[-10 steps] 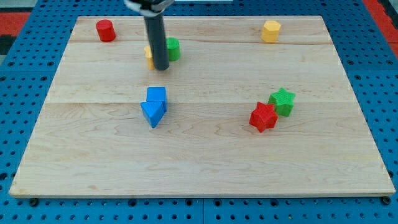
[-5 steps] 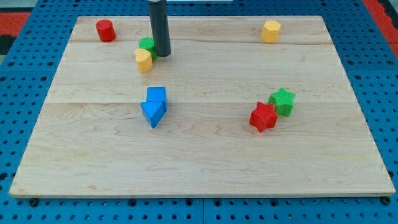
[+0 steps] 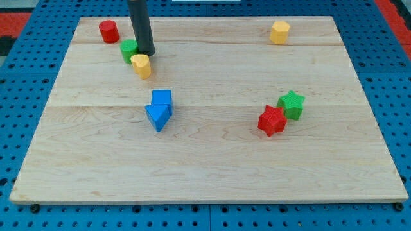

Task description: Move green circle below to the red circle

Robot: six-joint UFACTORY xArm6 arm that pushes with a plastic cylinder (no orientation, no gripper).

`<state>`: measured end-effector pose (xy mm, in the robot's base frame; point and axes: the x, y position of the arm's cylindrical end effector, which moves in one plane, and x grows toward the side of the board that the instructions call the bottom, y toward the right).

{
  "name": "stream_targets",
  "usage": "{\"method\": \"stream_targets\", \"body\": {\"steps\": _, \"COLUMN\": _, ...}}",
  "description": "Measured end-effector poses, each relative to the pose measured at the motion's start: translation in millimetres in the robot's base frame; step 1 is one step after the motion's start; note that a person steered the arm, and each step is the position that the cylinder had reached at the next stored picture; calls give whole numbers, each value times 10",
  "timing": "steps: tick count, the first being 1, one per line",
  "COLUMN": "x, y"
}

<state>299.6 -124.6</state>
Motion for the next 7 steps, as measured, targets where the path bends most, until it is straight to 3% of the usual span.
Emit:
{"method": "stream_targets", "body": {"steps": 3, "x": -424, "y": -212}}
{"method": "stream_targets", "body": {"steps": 4, "x": -245, "y": -552}}
{"method": "stream_targets", "body": {"steps": 6, "x": 382, "y": -507}}
{"method": "stream_targets", "body": {"steps": 7, "x": 381, "y": -445}}
